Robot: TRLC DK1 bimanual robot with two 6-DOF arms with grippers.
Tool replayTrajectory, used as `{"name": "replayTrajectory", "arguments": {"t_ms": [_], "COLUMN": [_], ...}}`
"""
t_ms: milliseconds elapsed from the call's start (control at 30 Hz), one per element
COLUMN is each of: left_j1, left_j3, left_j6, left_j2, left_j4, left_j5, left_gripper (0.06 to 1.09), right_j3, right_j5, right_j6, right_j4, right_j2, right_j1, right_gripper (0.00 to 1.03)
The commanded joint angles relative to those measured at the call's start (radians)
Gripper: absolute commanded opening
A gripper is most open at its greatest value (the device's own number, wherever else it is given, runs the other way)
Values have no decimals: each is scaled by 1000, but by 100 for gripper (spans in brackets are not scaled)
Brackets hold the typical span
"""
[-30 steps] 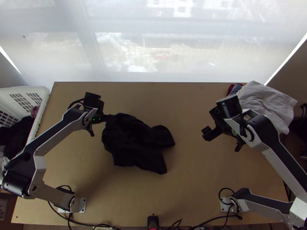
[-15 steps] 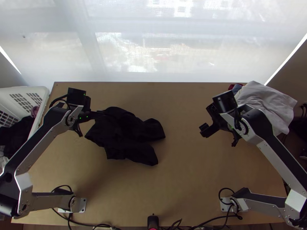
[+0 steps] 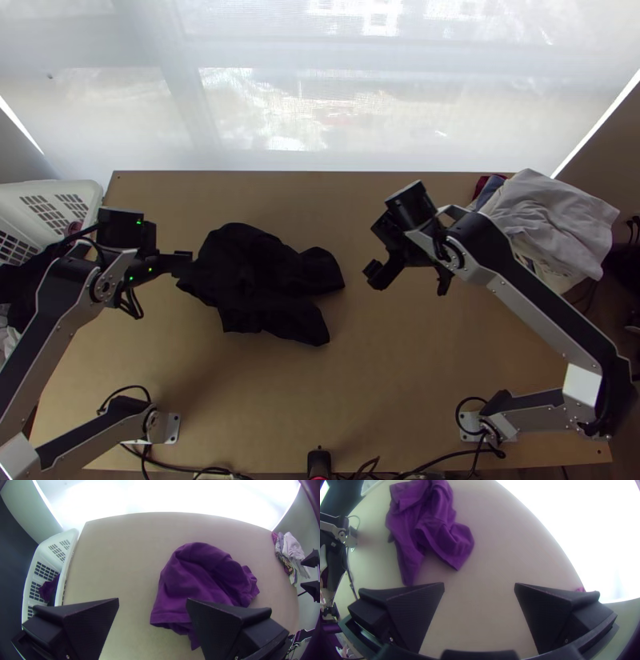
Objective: Fold the t-shirt
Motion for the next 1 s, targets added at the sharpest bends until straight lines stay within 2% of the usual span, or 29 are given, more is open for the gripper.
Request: {"name": "replayTrajectory", "arguments": {"t_ms": [0,167,500,900,967], "left_j1": [80,89,120,137,138], "left_j3": [-107,-173,-159,-161,-161], "left_j6": [-4,-10,-10,-12,-12], "left_j2": [-143,-206,-206,-201,-203], "left_j4": [-46,-67,-99,-139,-144], "left_j5": [2,2,0,-7,-7], "left_gripper": [104,104,104,104,104], "right_j3": [72,64,-35,-32,-17], "right_j5": [-72,-96,-99,-99,-99], "right_j6": [2,0,34,46,40], "right_j4": [82,143,277,370,378], "right_j2": [156,260,355,466,487], "right_j1": [116,156,214,216,214], "right_gripper": [98,98,96,96,90]}}
